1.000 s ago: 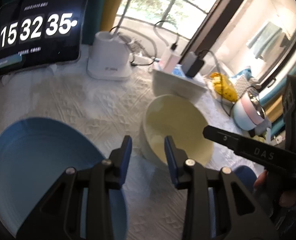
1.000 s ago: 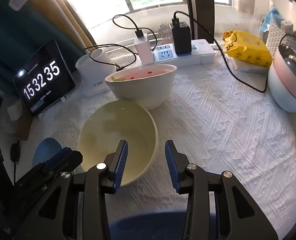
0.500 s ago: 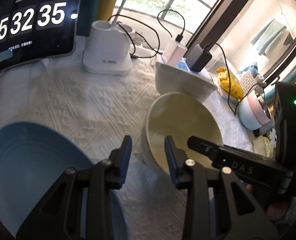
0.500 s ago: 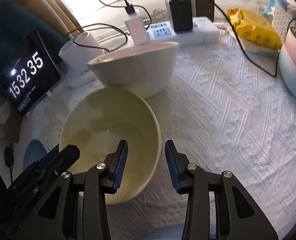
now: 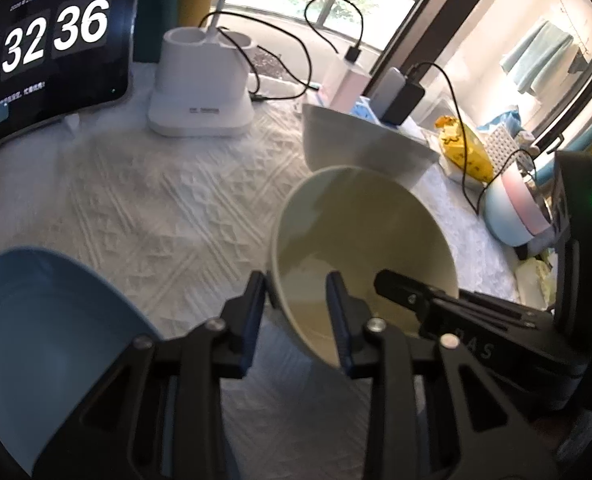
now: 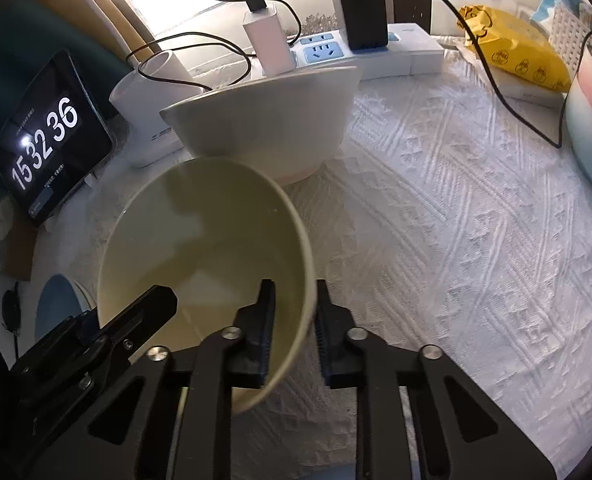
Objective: Organize plates and bowls
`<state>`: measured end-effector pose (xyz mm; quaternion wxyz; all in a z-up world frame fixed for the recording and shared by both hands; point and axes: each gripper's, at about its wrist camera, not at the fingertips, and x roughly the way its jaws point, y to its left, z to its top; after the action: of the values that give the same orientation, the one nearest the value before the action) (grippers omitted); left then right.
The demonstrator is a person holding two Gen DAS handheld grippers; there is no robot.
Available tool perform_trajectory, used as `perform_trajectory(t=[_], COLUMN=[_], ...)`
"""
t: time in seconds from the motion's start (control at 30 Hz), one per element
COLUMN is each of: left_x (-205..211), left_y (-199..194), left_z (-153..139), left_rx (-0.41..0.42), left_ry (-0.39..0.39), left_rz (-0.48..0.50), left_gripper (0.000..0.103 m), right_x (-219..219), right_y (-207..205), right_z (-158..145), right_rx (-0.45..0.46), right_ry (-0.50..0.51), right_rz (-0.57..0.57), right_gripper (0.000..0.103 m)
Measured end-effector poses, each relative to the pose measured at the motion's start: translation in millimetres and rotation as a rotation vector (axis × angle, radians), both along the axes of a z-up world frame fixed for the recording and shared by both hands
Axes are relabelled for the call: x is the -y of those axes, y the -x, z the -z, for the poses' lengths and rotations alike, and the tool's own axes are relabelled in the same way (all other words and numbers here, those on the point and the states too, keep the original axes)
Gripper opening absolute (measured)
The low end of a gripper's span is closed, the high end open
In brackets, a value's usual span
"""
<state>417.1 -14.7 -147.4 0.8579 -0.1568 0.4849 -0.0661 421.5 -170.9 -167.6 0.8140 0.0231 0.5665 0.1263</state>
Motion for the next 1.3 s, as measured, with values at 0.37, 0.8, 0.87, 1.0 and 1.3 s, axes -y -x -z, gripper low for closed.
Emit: perform_trajectory(t=[0.37,0.8,0.87,1.0,1.3], left_x=[-1,-12,-12,-12,-12], left_y=[6,25,29,37,60], left_z=[-1,-16,-20,-29,-56], left_rx=[0.012,0.040,0.050,0.078,0.145], left_ry=[-0.019,-0.017,-0.016,-0.015,-0.024], left_rz=[0.002,-0.027,-0.030,-0.032,-0.037], left_gripper=[0.027,0.027,0.027,0.027,0.026], right_x=[-1,-10,-10,-9,-6], right_y=[5,26,30,37,60], right_z=[-4,-20,-24,-33,-61], right_rx=[0.035,0.060,0.070,0.088,0.157], right_ry=[0.020,0.007,0.001,-0.011,-0.032], right_rz=[-0.016,-0.043,-0.044,-0.041,-0.047], right_gripper=[0.017,0.016,0.016,0.016,0.015])
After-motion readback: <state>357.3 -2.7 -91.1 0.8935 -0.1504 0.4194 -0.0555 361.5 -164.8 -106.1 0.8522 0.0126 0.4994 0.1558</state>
